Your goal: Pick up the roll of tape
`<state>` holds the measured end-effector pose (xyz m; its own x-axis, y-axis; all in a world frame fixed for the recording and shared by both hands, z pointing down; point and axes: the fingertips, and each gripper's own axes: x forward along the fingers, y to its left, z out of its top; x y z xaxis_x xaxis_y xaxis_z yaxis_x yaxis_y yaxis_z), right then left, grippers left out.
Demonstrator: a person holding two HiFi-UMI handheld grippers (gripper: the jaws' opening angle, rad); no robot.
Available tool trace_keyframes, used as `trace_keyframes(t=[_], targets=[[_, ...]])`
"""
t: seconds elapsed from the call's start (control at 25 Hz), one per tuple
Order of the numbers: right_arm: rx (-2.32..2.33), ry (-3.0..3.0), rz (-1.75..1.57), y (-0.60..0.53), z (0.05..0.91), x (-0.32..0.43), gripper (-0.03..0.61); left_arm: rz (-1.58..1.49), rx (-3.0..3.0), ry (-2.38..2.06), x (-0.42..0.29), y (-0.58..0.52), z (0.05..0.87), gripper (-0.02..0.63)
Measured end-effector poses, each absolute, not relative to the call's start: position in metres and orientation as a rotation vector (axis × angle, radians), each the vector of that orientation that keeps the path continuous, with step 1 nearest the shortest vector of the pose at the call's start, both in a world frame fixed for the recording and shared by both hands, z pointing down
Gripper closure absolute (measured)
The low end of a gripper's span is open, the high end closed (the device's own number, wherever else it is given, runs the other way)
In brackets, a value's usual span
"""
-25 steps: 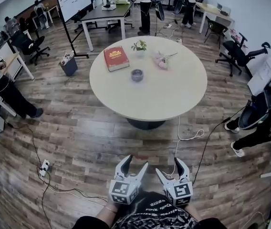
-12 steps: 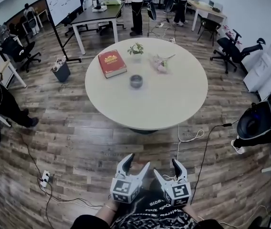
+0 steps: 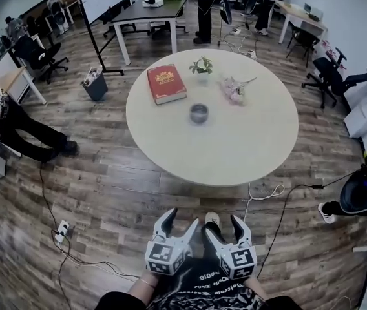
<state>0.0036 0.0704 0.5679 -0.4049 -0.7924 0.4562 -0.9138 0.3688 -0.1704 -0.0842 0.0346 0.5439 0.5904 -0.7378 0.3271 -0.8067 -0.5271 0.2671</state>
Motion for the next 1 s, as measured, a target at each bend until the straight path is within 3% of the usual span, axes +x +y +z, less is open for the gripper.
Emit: trace_keyframes(t=[1.0], targets=[[1.208, -2.469, 0.484, -0.153, 0.556, 0.093, 0.229, 0.242, 2.292, -1.496, 0.002, -0.151, 0.538, 0.304]])
